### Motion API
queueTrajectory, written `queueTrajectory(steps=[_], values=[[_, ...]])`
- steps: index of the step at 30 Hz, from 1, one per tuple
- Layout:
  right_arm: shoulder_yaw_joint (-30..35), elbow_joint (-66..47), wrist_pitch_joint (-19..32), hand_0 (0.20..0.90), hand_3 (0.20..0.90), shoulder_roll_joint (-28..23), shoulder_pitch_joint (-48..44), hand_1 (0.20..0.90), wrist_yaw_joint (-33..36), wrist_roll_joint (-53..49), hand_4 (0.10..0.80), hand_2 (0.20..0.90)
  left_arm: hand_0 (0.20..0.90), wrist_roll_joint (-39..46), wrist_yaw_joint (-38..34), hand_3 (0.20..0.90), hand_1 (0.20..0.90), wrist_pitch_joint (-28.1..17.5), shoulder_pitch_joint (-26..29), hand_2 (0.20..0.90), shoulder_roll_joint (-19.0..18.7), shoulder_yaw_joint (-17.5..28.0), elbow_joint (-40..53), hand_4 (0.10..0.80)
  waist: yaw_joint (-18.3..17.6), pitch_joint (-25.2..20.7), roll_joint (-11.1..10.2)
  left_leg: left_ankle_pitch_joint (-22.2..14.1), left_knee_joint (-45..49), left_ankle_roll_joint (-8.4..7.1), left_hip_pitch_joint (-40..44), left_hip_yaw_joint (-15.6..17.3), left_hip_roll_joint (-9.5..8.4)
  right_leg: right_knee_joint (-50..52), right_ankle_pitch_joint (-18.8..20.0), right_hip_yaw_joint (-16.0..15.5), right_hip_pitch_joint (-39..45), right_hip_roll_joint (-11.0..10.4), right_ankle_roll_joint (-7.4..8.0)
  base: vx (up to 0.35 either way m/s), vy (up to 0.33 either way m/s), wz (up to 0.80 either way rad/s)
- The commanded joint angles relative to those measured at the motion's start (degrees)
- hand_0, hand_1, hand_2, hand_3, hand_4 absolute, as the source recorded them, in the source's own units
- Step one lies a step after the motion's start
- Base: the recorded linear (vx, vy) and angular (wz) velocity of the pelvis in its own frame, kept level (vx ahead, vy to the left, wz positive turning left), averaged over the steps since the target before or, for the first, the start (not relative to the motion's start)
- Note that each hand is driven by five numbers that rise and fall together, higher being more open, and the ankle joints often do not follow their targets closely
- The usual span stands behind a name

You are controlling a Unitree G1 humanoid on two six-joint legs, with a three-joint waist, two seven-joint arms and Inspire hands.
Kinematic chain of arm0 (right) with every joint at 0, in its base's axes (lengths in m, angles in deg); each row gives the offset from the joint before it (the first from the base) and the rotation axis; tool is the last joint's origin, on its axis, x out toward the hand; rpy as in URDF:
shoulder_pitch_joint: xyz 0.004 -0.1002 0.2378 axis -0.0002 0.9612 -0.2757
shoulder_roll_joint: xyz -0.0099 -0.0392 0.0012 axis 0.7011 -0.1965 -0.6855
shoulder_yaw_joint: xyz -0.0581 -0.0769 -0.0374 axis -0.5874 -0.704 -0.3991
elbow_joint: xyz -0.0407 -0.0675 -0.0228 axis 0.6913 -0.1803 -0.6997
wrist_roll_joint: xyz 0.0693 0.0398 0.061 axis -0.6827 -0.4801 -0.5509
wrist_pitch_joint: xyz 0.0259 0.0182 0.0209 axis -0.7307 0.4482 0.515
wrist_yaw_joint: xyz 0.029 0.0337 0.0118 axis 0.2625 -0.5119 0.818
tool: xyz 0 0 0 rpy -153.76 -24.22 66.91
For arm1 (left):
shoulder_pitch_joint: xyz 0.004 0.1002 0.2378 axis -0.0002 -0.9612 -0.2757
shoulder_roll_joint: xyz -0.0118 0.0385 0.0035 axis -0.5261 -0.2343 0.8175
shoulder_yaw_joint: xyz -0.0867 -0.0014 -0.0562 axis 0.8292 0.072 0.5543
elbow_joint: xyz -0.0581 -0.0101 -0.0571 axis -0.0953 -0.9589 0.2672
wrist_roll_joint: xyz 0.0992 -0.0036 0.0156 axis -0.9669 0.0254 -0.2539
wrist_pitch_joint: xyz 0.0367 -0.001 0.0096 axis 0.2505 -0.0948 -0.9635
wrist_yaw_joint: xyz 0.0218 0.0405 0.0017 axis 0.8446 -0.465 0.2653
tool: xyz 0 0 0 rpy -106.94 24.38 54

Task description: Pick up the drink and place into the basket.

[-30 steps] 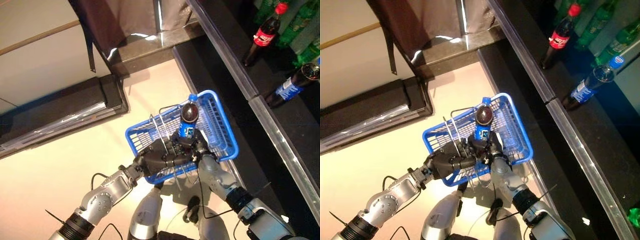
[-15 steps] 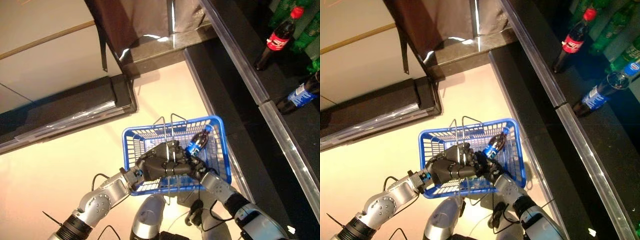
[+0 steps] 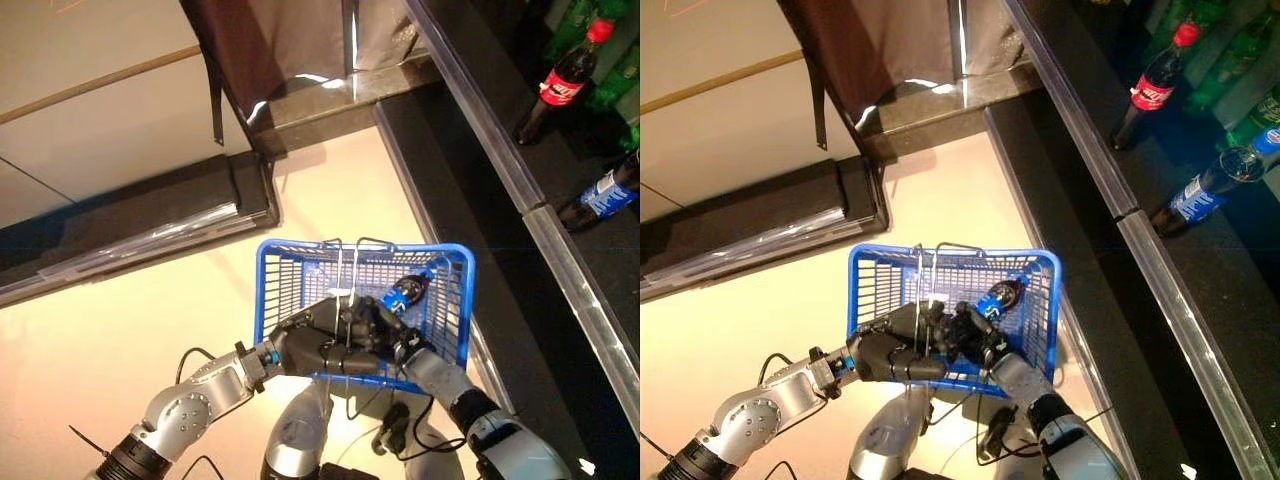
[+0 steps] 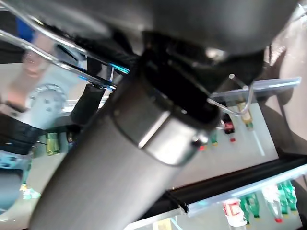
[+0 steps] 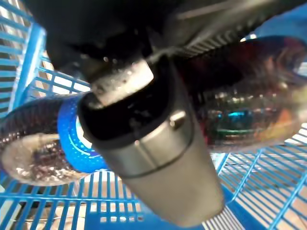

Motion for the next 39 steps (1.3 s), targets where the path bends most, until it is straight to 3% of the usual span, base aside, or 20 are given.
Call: queueTrajectory(steps=[1, 9, 16, 20, 24, 34, 39], values=[[-0.3, 3.2, 0.4, 0.900, 0.900, 3.2, -1.2, 0.900, -2.4, -2.3, 0.800, 0.900, 0.300, 12.1, 10.4, 0.200, 0.300, -6.2, 0.4, 0.300, 8.1, 2.2, 17.8, 0.100, 0.3, -13.2, -0.7, -3.5, 3.0, 1.72, 0.7, -2.6, -2.76, -11.3, 9.9, 0.0, 3.9, 1.9, -0.57, 0.045, 0.007, 0.00], [0.2, 0.6, 4.8, 0.900, 0.900, 2.8, 1.8, 0.900, -5.0, -0.1, 0.800, 0.900, 0.300, 8.6, 7.5, 0.200, 0.300, -5.5, -1.7, 0.300, 10.1, 2.1, 16.4, 0.100, -0.5, -13.4, -1.0, -3.5, 2.5, 2.00, 1.4, -1.7, -2.37, -11.7, 10.3, 0.7, 4.2, 2.1, -0.28, 0.021, 0.003, 0.00], [-4.5, -19.9, 9.3, 0.900, 0.900, -0.2, 13.8, 0.900, -11.3, 5.2, 0.800, 0.900, 0.300, 4.0, 5.7, 0.200, 0.300, -7.6, -6.1, 0.300, 11.9, 4.0, 13.7, 0.100, -3.4, -13.7, -1.9, -3.7, 2.2, 2.15, 1.4, 0.3, -1.60, -11.9, 10.3, 1.7, 3.5, 2.3, 0.18, 0.000, 0.002, 0.00], [-5.4, -34.2, 9.0, 0.900, 0.900, -3.4, 24.4, 0.900, -17.0, 11.6, 0.800, 0.900, 0.300, -0.2, 3.8, 0.200, 0.300, -12.4, -9.9, 0.300, 12.5, 5.7, 11.3, 0.100, -6.1, -13.8, -2.9, -3.8, 1.9, 2.36, 1.8, 2.3, -0.85, -12.2, 10.3, 3.1, 3.2, 2.7, 0.57, 0.011, 0.004, -0.10], [-4.5, -44.5, 7.8, 0.900, 0.900, -7.1, 31.1, 0.900, -23.3, 12.7, 0.800, 0.900, 0.300, -2.4, -4.8, 0.200, 0.300, -18.8, -11.9, 0.300, 13.3, 6.6, 5.7, 0.100, -9.4, -14.4, -4.2, -4.0, 1.4, 2.44, 2.9, 4.9, 0.04, -12.7, 10.3, 5.1, 3.4, 3.4, 0.82, 0.034, -0.014, -0.35], [0.5, -53.8, 8.7, 0.900, 0.900, -11.6, 37.5, 0.900, -29.9, 13.9, 0.800, 0.900, 0.300, -1.9, -10.1, 0.200, 0.300, -23.7, -16.0, 0.300, 14.9, 8.6, -1.8, 0.100, -13.9, -15.8, -5.7, -3.9, 0.0, 2.04, 5.2, 9.7, 2.21, -15.0, 10.9, 8.8, 4.2, 4.6, 1.34, 0.005, -0.025, -0.29], [1.1, -55.4, 12.1, 0.900, 0.900, -12.2, 36.9, 0.900, -35.2, 13.7, 0.800, 0.900, 0.300, -11.3, -19.4, 0.200, 0.300, -29.8, -14.3, 0.300, 14.9, 7.9, -10.1, 0.100, -16.1, -17.5, -6.6, -3.5, -2.4, 1.47, 7.0, 12.1, 3.34, -17.4, 11.7, 11.0, 5.0, 5.2, 2.33, -0.029, -0.048, -0.27]])
